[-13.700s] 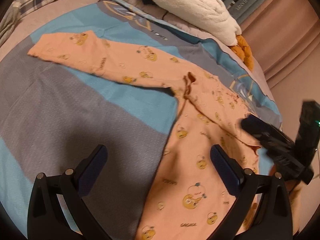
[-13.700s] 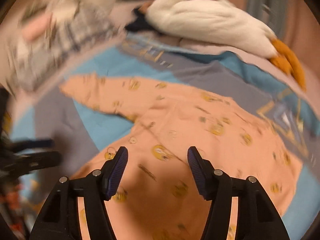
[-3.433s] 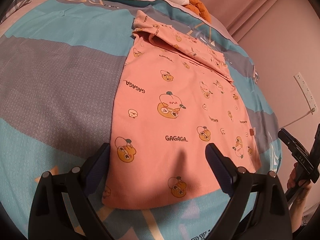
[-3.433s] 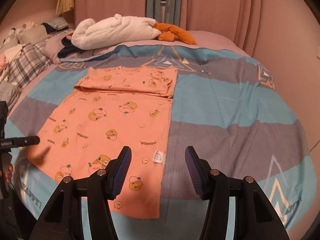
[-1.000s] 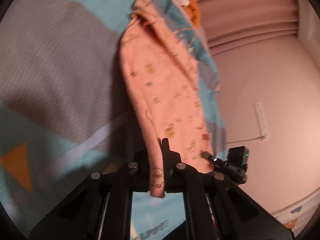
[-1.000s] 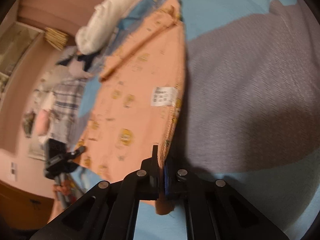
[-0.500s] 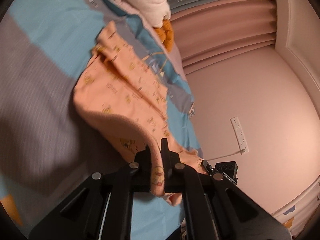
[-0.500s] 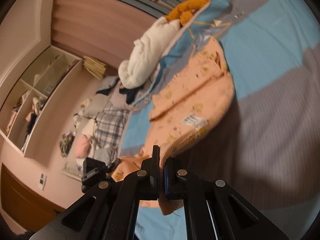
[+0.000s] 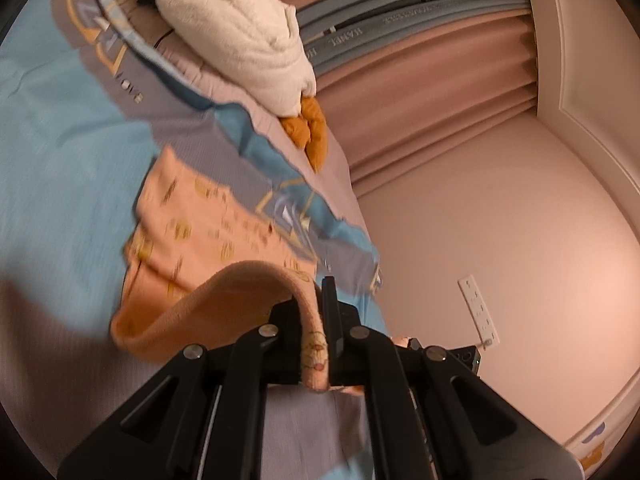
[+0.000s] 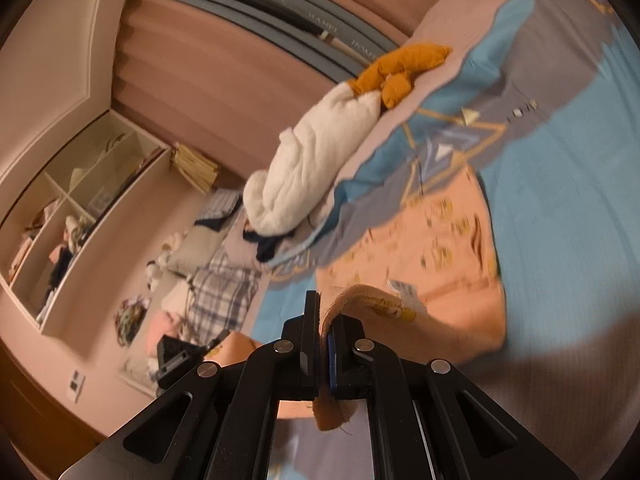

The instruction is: Fold small clothes

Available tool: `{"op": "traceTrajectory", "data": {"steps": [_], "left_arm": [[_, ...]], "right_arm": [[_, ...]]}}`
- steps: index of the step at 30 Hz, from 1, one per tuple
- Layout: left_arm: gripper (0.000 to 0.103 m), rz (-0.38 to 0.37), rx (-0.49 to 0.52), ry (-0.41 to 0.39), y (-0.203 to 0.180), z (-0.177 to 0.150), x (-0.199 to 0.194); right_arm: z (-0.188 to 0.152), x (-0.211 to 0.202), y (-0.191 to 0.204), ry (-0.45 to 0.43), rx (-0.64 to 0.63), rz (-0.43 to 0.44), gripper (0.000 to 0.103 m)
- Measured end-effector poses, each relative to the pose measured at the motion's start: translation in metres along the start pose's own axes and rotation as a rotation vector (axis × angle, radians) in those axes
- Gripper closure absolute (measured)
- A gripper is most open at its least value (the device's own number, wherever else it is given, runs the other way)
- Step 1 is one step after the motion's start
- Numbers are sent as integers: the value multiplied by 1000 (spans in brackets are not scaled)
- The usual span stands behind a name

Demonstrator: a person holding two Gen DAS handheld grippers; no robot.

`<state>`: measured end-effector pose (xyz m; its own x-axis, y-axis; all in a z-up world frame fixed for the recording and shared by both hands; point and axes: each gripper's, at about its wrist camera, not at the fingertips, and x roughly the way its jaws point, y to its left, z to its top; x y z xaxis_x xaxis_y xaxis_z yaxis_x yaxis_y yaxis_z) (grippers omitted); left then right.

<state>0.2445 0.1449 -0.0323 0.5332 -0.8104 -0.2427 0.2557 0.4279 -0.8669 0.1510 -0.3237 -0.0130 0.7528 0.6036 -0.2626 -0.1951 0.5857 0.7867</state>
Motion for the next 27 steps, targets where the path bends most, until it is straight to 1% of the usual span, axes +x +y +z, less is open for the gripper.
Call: {"op": "traceTrajectory", "data": {"steps": [3,6,8,11,14,16,17,18,19,21,23,24,25,26,27], "left_arm": [[100,13,-1,-22,5,24,19],[100,44,-7,-30,15,44,42],[100,71,-23,-26,27,57,63],[100,102,-42,-21,42,68,87],[100,150,-71,-16,59,82,109],[100,209,-99,-8,73,90,121],[99,239,-113,-7,78,92,124],[99,290,-142,-7,86,96,127],[99,337,-185,-8,97,99,128],[95,387,-239,-14,112,105,125],[87,425,-230,-25,114,110,118],[86,444,-197,-29,110,114,113],[84,465,-150,-25,104,117,109],[82,480,-93,-12,95,118,103],[82,486,-50,4,88,116,101]], "right_arm": [[22,16,-3,-13,4,-14,98],[44,37,-12,-14,15,-40,98],[57,53,-22,-12,27,-51,98],[74,82,-42,7,54,-103,98],[86,106,-61,32,85,-162,98],[91,120,-75,58,118,-202,98],[93,124,-81,68,133,-209,98],[95,128,-88,84,156,-220,98],[96,133,-99,104,201,-249,98],[98,135,-114,108,266,-296,92],[102,131,-125,96,293,-330,83],[104,127,-125,89,286,-339,79],[106,122,-124,76,273,-349,70],[108,115,-121,61,254,-354,65],[110,106,-114,42,218,-358,65]]}}
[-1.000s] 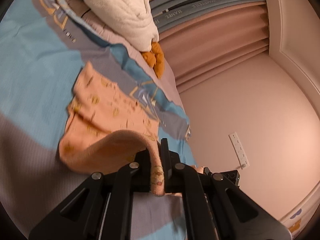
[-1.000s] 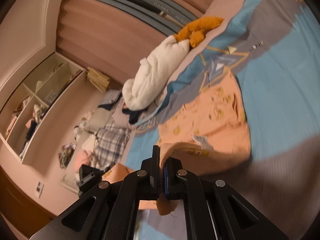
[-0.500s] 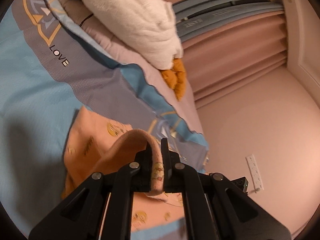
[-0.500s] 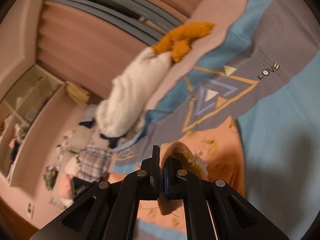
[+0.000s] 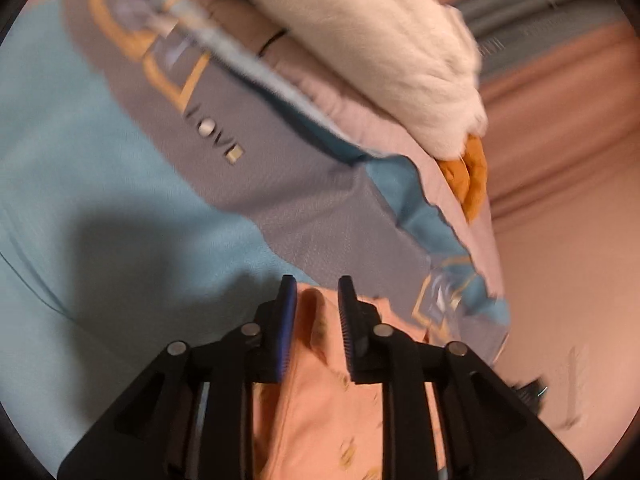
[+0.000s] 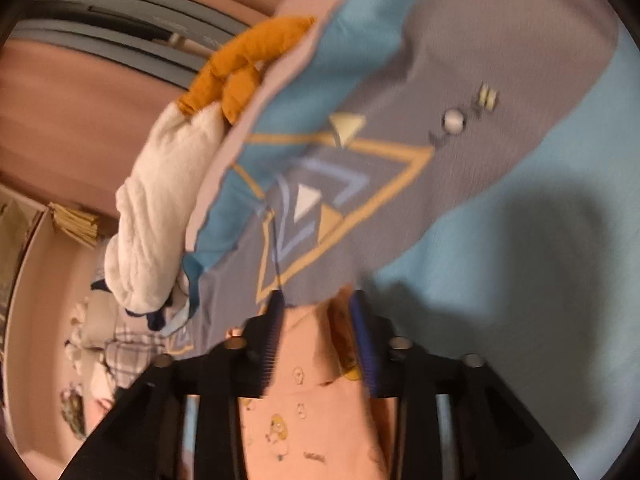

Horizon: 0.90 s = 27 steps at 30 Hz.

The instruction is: Fold small clothes

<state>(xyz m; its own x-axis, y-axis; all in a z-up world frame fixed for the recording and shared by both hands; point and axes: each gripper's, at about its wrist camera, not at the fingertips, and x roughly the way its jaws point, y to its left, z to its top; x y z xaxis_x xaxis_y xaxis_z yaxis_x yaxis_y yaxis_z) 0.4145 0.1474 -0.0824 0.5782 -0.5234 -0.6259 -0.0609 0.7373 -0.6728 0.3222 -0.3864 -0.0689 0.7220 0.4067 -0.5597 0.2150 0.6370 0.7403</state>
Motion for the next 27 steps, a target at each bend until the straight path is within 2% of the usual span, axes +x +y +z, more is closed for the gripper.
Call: {"op": "traceTrajectory", "data": {"steps": [3,5,6,8,11,13,15,19,23,25,27], "left_arm": [[82,7,211,40,-28,-18,-14],[81,-14,323,95,-46,-37,-13],[81,-31,396,151,-57,-52,-7],[81,-25,483,236,-70,-74,8],[83,58,583,294,-81,-102,44],[83,78,565,301,-82,-105,68],[83,90,543,256,-84,-97,84],[83,96,438,154,-95,-60,108],[81,70,305,63,-101,-23,97],[81,57,330,44,-106,-21,82],[77,53,387,51,-110,-28,66]], "right_arm": [[-8,-13,19,-2,-150,26,65],[-27,-15,39,67,-300,39,65],[-39,-12,48,100,-367,28,66],[-66,2,63,183,-502,-23,79],[-90,33,72,270,-593,-100,81],[-96,53,75,283,-632,-154,81],[-92,71,79,275,-652,-189,81],[-68,85,93,172,-638,-199,81],[-33,79,101,21,-541,-187,81],[-28,66,101,-13,-510,-145,81],[-37,50,100,-20,-540,-125,81]]}}
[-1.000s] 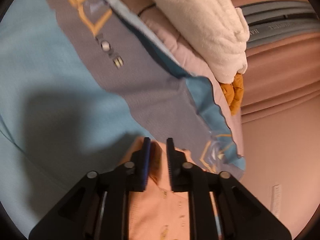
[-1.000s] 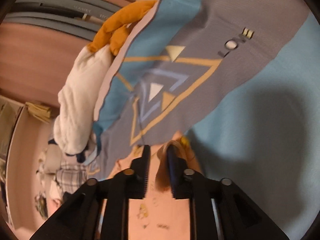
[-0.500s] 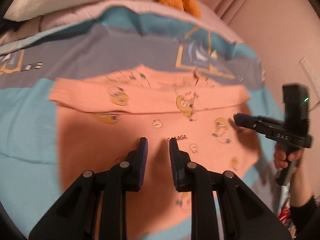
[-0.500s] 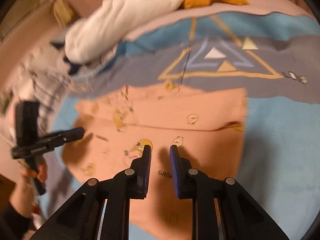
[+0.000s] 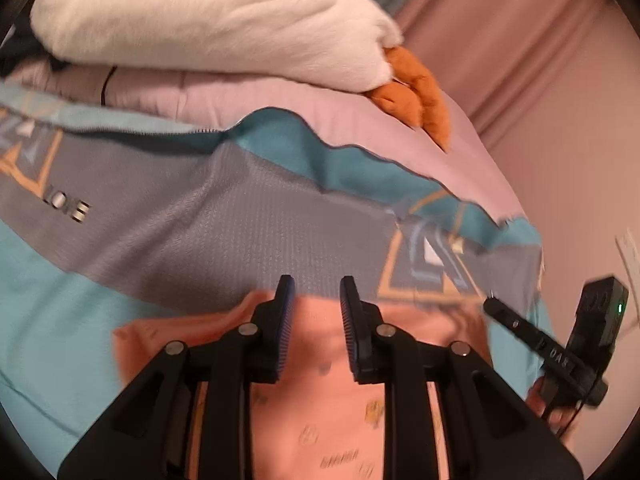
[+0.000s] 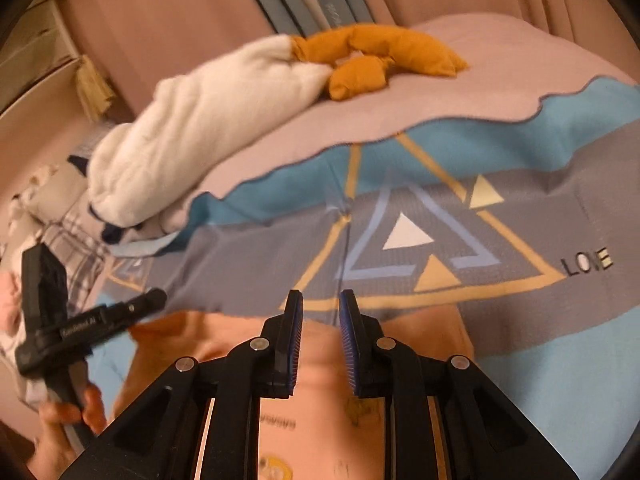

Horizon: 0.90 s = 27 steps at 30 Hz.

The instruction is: Fold small clothes

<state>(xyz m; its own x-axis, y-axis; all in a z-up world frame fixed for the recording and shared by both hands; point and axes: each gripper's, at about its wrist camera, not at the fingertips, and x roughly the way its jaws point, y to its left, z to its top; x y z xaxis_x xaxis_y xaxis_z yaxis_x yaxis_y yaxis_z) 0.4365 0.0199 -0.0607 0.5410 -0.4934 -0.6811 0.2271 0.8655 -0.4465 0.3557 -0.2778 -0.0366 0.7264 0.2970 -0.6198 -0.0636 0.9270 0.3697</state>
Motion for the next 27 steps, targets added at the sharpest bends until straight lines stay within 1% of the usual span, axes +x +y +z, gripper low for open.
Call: {"op": "traceTrajectory", "data": {"steps": [1,4,5,6,8,9,10,11,13,16,18,20,21,22,23,24,26,27], "left_arm": [[77,1,40,15,-5,-7,-8],[77,-35,122,77,-11,-36,-25],[77,-32,153,95,-12,-49,-30],[77,-28,167,111,-11,-58,-27],[77,-17,184,139,-8,-76,-26],[76,2,199,158,-4,-88,-26],[77,21,198,175,1,-97,-26],[77,24,187,183,5,-104,-27],[77,-2,165,189,15,-123,-35],[77,-20,179,195,20,-149,-52],[77,-20,182,209,23,-161,-60],[75,-38,172,200,27,-167,-75],[66,-48,160,187,30,-167,-83],[57,-53,145,164,33,-164,-91],[33,-52,132,146,35,-160,-95],[17,-45,110,113,39,-154,-100],[16,-34,73,63,46,-142,-101],[16,-36,51,57,50,-136,-97]], "right_arm": [[-5,-6,3,2,-22,2,81],[-26,-21,6,46,-67,5,81],[-36,-25,6,70,-81,-4,81],[-39,-25,5,80,-90,-13,81],[-59,-32,7,108,-117,-12,81],[-69,-35,9,128,-135,-22,81],[-75,-38,9,141,-151,-31,81],[-85,-40,8,158,-174,-52,81],[-102,-44,9,198,-220,-101,81],[-128,-50,4,264,-272,-147,81],[-140,-56,-1,286,-274,-152,81],[-141,-67,-3,284,-264,-152,81],[-140,-73,-2,276,-253,-146,81],[-136,-79,1,258,-245,-120,81],[-132,-83,6,235,-246,-83,81],[-128,-85,13,217,-248,-46,81],[-115,-74,31,207,-246,27,81],[-110,-66,39,208,-240,55,81]]}}
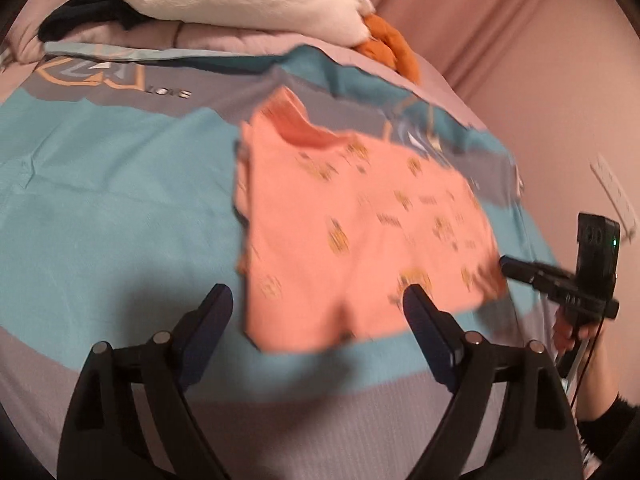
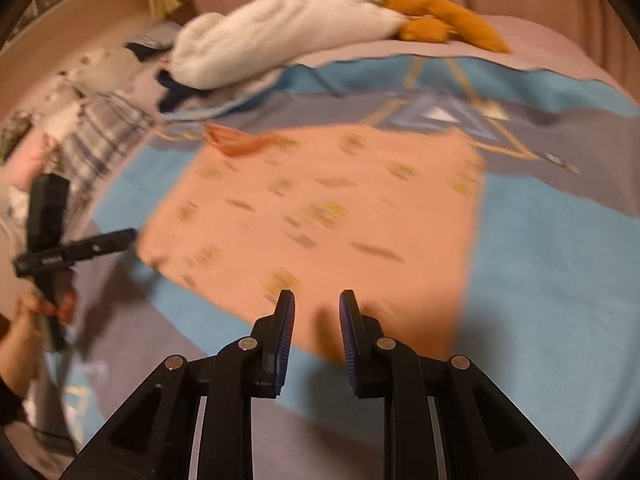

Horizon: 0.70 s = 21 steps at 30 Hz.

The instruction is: Fold small clothes

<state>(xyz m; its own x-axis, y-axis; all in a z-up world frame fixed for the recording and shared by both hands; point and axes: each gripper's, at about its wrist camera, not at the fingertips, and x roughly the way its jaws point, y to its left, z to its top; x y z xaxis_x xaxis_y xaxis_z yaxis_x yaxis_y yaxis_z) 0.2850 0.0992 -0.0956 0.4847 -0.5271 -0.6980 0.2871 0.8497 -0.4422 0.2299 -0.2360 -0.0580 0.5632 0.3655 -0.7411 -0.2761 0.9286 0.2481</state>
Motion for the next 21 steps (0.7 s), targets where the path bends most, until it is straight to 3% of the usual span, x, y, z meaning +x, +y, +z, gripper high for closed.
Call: {"op": "traceTrajectory", "data": {"steps": [8,13,15,18,21], "left_arm": [[17,-119,-142,59,25,23,52],[19,-158,-125,85,19,34,63],[26,-151,-113,99,19,36,65],[33,-153,-115,112,23,38,66],[40,-169,-144,110,29,38,66]], "right_arm": [[88,120,55,30,74,157,81],[141,194,77,82,124,109,81],[149,199,76,59,168,86,81],[156,180,63,-44,283,126,81],[138,146,57,-72,261,163,81]]}}
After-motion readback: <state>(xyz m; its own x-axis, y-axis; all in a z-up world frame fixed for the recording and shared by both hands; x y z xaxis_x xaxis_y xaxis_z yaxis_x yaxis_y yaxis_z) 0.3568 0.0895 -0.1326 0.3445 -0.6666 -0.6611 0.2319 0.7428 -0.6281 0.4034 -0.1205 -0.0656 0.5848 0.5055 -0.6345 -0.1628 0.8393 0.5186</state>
